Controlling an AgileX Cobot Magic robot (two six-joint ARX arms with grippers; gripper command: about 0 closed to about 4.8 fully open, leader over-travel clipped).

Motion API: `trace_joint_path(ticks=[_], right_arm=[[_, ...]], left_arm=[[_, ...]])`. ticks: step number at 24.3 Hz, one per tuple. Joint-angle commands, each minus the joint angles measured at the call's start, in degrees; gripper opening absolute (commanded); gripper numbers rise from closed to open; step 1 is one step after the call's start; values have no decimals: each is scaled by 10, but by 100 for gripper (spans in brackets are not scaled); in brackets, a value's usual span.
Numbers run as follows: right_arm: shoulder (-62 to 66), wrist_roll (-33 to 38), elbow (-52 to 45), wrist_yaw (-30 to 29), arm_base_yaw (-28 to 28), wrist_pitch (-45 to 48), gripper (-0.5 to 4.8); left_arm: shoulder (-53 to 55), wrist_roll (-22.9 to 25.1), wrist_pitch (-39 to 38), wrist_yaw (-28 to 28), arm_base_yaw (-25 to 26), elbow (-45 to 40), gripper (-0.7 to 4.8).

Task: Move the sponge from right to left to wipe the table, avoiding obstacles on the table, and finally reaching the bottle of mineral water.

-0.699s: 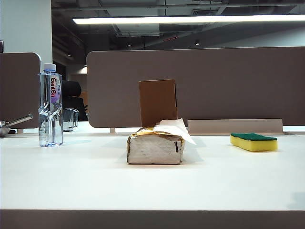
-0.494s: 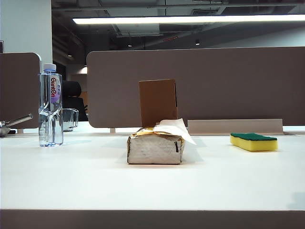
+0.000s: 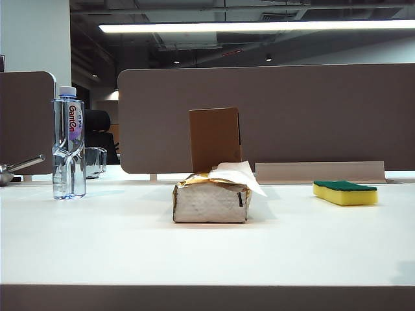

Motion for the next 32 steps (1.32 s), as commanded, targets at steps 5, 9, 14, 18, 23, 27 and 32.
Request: trace_joint_path(ticks=[5,9,14,18,23,27,32], right_arm=[[1,-2,2,-2,0,14,-5],[1,-2,30,-1,0,27,-5],[1,-2,60,-1,0,25,-5],[1,-1,93,-1,0,8,-5],[4,0,146,0,0,-44,-5],[37,4,226,3,0,-129,0],[102,47,299,-5,0,-183,24]], left_arm=[[0,-1,11,9,0,0,-6],[0,-2,65,89,0,1,-5],[0,-16,83,95,0,21,3],[1,-16,80,96,0,57,157],[2,-22,57,125,0,95,253],[4,-66,24,164,0,135,301],[4,-107,1,195,0,161,320]])
